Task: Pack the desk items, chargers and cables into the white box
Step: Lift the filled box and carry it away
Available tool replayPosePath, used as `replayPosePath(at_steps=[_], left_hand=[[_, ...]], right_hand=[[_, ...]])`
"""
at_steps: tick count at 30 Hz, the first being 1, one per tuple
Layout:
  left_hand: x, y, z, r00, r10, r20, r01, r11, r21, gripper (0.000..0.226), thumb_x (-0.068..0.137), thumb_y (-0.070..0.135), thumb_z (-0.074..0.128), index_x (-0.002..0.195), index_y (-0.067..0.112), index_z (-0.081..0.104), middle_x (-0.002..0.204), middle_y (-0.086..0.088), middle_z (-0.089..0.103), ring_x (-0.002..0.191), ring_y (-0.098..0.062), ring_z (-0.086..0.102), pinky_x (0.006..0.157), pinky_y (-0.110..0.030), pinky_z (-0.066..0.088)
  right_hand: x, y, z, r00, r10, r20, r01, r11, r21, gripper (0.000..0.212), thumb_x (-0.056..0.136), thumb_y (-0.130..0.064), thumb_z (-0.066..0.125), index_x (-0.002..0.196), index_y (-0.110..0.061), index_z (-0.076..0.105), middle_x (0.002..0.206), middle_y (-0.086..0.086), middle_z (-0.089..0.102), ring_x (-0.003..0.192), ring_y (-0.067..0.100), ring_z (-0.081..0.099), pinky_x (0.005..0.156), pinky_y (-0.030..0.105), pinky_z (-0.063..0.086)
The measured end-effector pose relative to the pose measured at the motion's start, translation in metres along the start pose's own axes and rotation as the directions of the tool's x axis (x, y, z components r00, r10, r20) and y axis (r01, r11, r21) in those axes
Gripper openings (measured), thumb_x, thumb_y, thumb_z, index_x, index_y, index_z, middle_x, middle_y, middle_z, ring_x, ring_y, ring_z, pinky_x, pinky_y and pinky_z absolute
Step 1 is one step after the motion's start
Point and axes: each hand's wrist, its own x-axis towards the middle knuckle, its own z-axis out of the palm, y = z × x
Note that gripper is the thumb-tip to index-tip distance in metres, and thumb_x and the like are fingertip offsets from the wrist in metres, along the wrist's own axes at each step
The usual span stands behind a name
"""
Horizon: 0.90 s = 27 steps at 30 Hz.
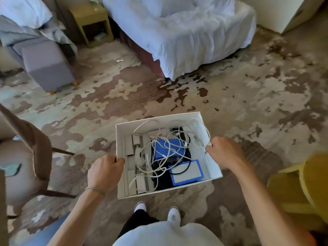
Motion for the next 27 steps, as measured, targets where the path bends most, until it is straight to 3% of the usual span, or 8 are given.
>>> replayPosePath(at_steps=[7,15,22,27], left_hand=[[0.0,0.121,0.063,0.95,0.261,0.169,-0.269,0.963,0.023,0.04,0.086,0.026,0.055,0.051,0.009,0.046,0.046,-0.003,0.048,0.043,-0.021,0.042,0.047,-0.026,0.035],[-0.007,0.271,0.143,0.796,0.509,0.328,-0.547,0.836,0.029,0.044,0.09,0.027,0.054,0.049,0.014,0.044,0.043,0.003,0.043,0.04,-0.016,0.04,0.044,-0.022,0.032],[-0.025,0.396,0.216,0.649,0.61,0.454,-0.697,0.716,0.033,0.042,0.09,0.027,0.053,0.052,0.014,0.045,0.044,0.004,0.041,0.039,-0.013,0.037,0.041,-0.023,0.034],[-0.037,0.474,0.26,0.55,0.653,0.52,-0.773,0.634,0.021,0.041,0.092,0.027,0.052,0.056,0.007,0.054,0.05,-0.004,0.054,0.044,-0.018,0.049,0.045,-0.027,0.041]], right_hand=[[-0.051,0.133,-0.013,0.954,0.291,-0.072,-0.285,0.955,0.088,0.043,0.094,-0.023,0.055,0.058,-0.018,0.033,0.052,-0.003,0.028,0.046,0.015,0.025,0.05,0.029,0.024],[-0.111,0.259,-0.014,0.793,0.608,-0.04,-0.578,0.772,0.264,0.042,0.097,-0.025,0.054,0.061,-0.017,0.033,0.057,-0.003,0.028,0.05,0.014,0.026,0.048,0.03,0.021],[-0.137,0.366,-0.015,0.658,0.752,-0.028,-0.694,0.621,0.365,0.041,0.091,-0.028,0.058,0.056,-0.02,0.037,0.051,-0.004,0.035,0.045,0.012,0.033,0.048,0.03,0.028],[-0.149,0.426,-0.017,0.572,0.819,-0.036,-0.734,0.531,0.422,0.042,0.09,-0.027,0.06,0.054,-0.018,0.041,0.049,-0.005,0.039,0.044,0.012,0.036,0.048,0.029,0.03]])
